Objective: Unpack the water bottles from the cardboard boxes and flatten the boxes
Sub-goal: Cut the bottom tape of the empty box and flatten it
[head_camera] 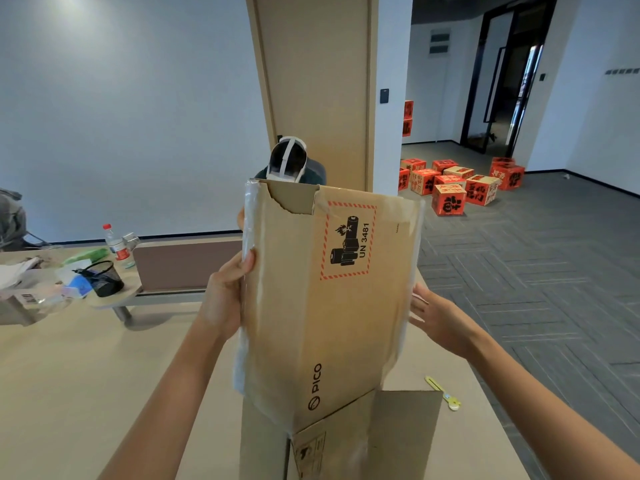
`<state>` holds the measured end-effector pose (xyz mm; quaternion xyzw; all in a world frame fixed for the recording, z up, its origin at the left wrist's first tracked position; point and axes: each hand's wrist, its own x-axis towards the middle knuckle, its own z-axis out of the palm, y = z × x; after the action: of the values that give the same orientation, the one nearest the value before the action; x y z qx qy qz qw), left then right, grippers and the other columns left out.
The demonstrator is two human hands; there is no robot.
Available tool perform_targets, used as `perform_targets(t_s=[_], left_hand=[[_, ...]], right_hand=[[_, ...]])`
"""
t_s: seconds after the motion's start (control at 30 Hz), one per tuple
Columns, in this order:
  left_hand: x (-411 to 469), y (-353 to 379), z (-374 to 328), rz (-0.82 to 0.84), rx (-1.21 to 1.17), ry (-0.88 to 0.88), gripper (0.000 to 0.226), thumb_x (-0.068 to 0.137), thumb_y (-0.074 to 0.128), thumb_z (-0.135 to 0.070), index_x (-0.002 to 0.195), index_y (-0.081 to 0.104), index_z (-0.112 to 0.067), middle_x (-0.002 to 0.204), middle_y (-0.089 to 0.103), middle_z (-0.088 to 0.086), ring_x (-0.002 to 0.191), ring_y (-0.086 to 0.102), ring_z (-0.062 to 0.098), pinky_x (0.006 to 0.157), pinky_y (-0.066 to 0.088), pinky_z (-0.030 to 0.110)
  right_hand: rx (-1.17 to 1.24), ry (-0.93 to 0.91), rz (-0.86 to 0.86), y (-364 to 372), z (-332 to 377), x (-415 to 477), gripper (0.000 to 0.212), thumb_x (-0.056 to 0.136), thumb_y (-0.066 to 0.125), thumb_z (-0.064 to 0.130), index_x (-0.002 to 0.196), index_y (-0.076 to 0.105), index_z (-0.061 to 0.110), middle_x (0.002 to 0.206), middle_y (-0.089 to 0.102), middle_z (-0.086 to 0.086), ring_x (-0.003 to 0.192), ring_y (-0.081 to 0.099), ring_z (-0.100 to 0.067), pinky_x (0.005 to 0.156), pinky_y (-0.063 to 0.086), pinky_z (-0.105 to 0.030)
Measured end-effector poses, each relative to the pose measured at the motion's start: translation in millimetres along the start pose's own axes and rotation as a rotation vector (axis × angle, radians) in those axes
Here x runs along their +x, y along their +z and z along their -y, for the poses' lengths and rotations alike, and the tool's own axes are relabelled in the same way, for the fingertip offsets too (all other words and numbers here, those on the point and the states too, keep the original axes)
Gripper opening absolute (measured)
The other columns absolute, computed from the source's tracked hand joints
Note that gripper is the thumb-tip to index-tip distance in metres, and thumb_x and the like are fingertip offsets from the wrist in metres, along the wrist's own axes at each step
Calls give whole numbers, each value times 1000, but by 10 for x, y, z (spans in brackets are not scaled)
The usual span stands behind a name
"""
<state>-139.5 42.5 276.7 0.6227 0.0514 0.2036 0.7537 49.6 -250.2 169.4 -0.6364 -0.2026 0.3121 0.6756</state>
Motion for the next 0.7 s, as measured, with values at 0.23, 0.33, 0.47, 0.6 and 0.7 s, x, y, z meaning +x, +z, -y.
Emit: perform_targets(t_s=[0.23, 0.33, 0.47, 0.6, 0.7], left_hand=[[-11, -74, -5, -17, -13, -46, 36, 96, 43, -31, 113, 70, -14, 112, 72, 10, 100, 70, 25, 79, 60, 35], [1, -159, 16, -89, -28, -70, 34, 97, 46, -33, 115, 69, -14, 108, 74, 7, 97, 71, 21, 76, 60, 32], [82, -289, 99, -221, -72, -160, 34, 94, 57, -36, 116, 69, -12, 105, 74, 5, 98, 68, 21, 78, 55, 36], [155, -411, 308, -275, -17, -242, 33, 97, 57, -35, 114, 69, -10, 103, 74, 6, 96, 69, 22, 81, 53, 40], [221, -509, 588, -337, 99, -304, 34, 99, 54, -36, 116, 67, -10, 108, 72, 7, 100, 67, 24, 81, 53, 40]], right_hand=[[76, 13, -55, 40, 36, -201, 43, 102, 33, 41, 133, 52, 18, 126, 66, -1, 117, 63, -17, 93, 46, -33], [120, 38, -139, -5, 134, -277, 44, 100, 39, 41, 123, 61, 10, 112, 72, -6, 99, 70, -18, 81, 50, -34], [176, 18, -220, -40, 254, -269, 42, 99, 44, 38, 116, 66, 6, 111, 72, -13, 95, 71, -23, 84, 51, -39], [148, 91, -298, -85, 234, -231, 42, 94, 54, 39, 116, 67, 5, 109, 72, -14, 93, 70, -24, 85, 51, -39], [87, 214, -386, -130, 117, -210, 40, 89, 63, 41, 107, 71, 7, 97, 74, -12, 77, 70, -23, 71, 52, -34]])
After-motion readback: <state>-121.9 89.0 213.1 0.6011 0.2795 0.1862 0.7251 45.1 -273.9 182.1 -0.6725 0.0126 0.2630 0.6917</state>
